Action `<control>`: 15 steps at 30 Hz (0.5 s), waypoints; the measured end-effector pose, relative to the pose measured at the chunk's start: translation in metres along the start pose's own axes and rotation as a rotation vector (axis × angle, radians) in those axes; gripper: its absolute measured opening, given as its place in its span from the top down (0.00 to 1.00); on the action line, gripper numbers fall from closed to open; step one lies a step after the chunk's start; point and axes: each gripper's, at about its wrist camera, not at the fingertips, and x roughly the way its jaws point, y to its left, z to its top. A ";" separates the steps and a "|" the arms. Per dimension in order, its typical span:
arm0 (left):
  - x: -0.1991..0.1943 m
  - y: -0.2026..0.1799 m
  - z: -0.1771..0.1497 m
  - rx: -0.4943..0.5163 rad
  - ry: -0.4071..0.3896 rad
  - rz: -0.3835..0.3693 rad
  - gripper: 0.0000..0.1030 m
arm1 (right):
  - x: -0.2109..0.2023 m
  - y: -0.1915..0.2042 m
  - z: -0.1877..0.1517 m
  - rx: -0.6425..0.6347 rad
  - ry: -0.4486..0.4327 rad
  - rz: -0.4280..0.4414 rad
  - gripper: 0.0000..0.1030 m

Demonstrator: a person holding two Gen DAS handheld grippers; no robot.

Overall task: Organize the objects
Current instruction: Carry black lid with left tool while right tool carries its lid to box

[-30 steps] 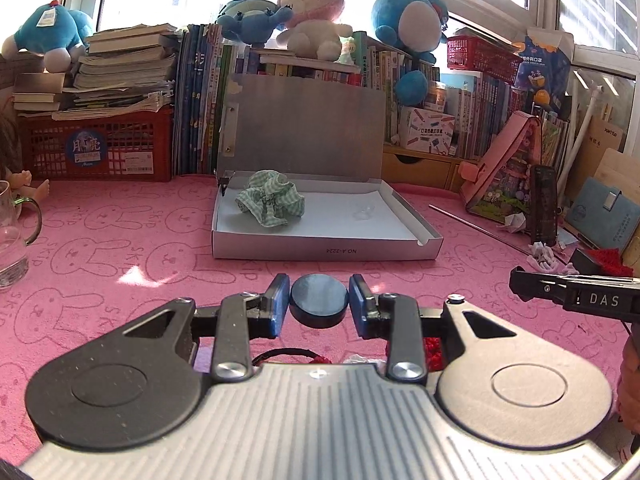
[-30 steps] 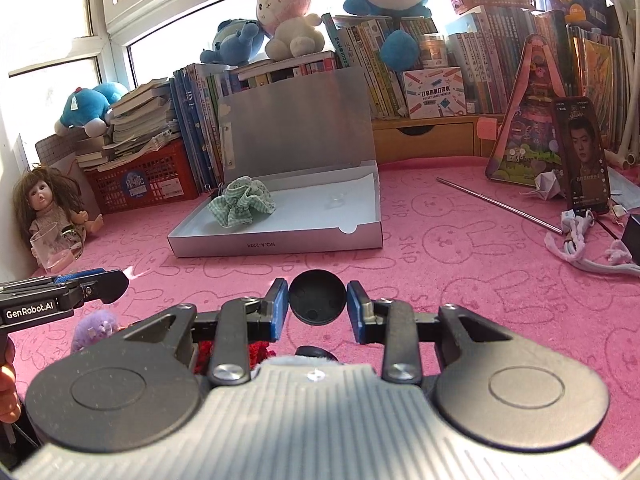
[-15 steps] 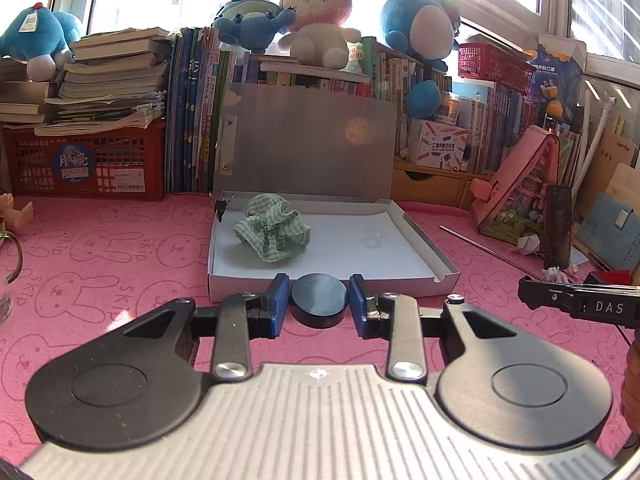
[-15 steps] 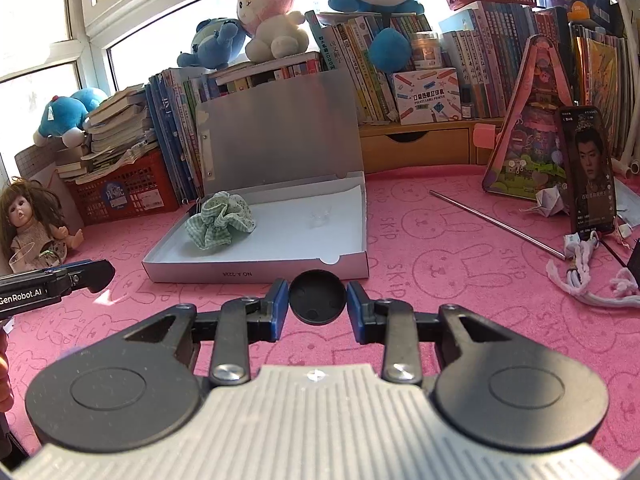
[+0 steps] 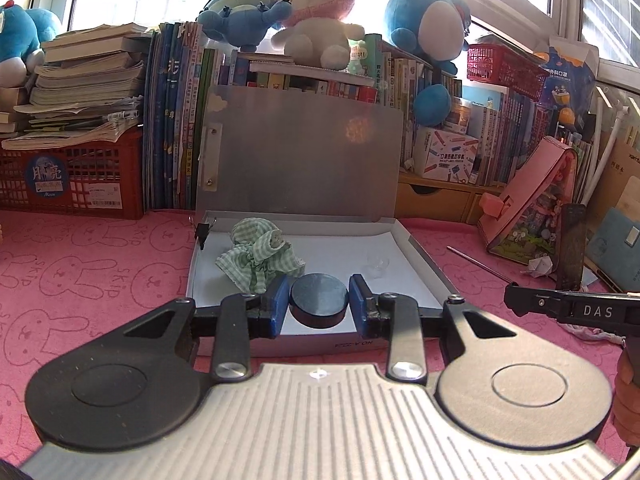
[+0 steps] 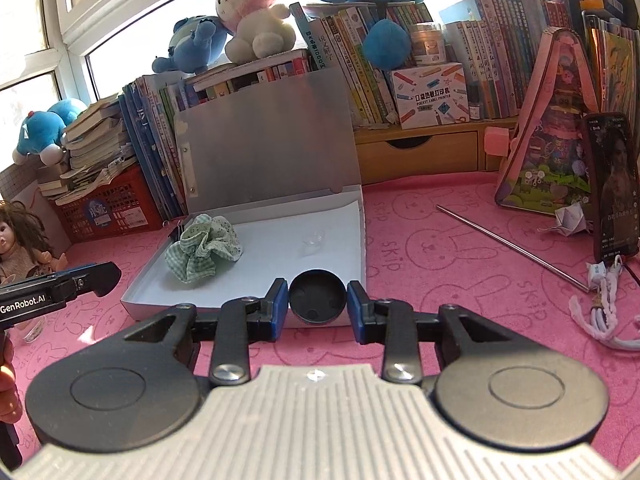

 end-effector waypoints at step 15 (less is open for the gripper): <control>0.059 -0.018 -0.007 0.020 0.058 0.006 0.63 | 0.056 0.010 -0.002 -0.023 0.054 -0.020 0.65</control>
